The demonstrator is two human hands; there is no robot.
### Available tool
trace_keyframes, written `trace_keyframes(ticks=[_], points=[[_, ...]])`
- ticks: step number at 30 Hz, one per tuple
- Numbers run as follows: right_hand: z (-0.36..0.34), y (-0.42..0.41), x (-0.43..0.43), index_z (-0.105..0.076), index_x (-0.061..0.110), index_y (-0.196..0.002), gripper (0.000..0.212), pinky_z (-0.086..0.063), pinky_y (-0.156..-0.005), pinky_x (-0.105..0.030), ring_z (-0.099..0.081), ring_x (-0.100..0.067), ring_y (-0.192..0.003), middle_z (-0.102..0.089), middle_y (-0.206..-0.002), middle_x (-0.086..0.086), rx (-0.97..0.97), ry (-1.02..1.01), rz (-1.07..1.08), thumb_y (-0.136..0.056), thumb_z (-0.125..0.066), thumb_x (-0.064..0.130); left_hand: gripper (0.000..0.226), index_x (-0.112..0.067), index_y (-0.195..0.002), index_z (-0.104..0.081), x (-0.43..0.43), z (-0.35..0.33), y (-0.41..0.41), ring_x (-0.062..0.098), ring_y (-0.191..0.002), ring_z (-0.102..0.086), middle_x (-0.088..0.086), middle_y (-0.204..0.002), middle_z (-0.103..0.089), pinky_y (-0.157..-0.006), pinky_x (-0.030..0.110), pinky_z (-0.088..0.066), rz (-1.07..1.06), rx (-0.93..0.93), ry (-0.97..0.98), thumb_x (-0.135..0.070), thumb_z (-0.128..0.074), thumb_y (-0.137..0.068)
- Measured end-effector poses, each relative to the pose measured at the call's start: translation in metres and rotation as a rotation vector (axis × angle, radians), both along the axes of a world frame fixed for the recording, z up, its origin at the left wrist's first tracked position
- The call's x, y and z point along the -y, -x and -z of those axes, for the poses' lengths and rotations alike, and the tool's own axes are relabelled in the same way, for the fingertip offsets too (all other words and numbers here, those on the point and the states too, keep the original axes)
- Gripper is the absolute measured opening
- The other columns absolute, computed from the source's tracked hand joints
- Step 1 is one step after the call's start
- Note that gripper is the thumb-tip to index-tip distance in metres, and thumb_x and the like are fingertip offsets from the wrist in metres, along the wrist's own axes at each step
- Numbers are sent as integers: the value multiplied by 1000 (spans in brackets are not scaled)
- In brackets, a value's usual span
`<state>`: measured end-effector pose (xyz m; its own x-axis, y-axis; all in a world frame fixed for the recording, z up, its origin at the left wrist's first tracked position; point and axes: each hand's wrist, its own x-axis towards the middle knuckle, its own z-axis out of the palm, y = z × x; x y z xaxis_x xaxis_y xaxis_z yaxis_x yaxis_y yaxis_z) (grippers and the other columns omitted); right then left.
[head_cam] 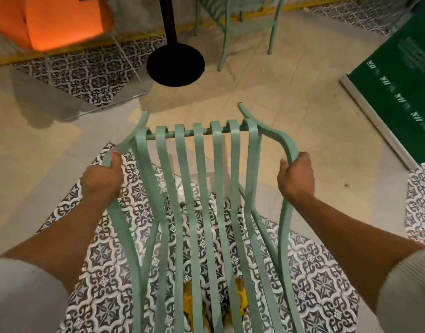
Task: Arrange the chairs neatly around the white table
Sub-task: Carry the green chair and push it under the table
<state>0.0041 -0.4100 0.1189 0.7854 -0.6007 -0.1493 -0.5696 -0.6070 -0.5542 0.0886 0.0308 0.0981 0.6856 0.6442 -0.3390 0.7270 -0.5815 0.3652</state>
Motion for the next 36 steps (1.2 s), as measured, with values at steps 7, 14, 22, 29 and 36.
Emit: trace_keyframes(ticks=[7,14,22,29,36], points=[[60,75,-8,-46,16,-114,21,-33,-53,-22,-54,-8,-70,-59,-89,-1,-104,-166,85,-111,-46,37,102,7,-116,-64,0,-5,-46,46,-99,-71,27,-112,-72,-91,52,-60,2,-28,6,-86,-43,-80],[125,99,-11,-38,16,-107,23,-48,-64,-40,-60,-26,-73,-59,-88,-10,-357,-229,130,-112,-37,39,99,3,-112,-66,-7,0,-85,42,-92,-74,23,-101,-75,-88,51,-62,35,11,9,-87,-44,-79],[138,68,-1,-33,20,-101,20,-47,-69,-42,-57,-18,-69,-55,-82,-3,-405,-191,152,-111,-42,35,47,-13,-84,-72,-2,1,-60,14,-42,-58,-2,-56,-63,-61,35,-64,-9,278,647,-59,-78,-86],[130,41,1,-34,12,-108,21,-51,-75,-45,-59,-27,-74,-56,-90,-13,-450,-136,107,-111,-45,29,74,1,-84,-72,1,54,45,23,-64,-63,18,-76,-74,-71,38,-54,42,40,533,-72,-64,-86],[117,5,12,-29,13,-108,22,-45,-66,-37,-50,-17,-61,-51,-76,-7,-485,-81,-11,-112,-40,31,66,-4,-80,-62,2,78,73,30,-71,-63,19,-77,-67,-76,43,-57,62,-38,494,-67,-55,-97]])
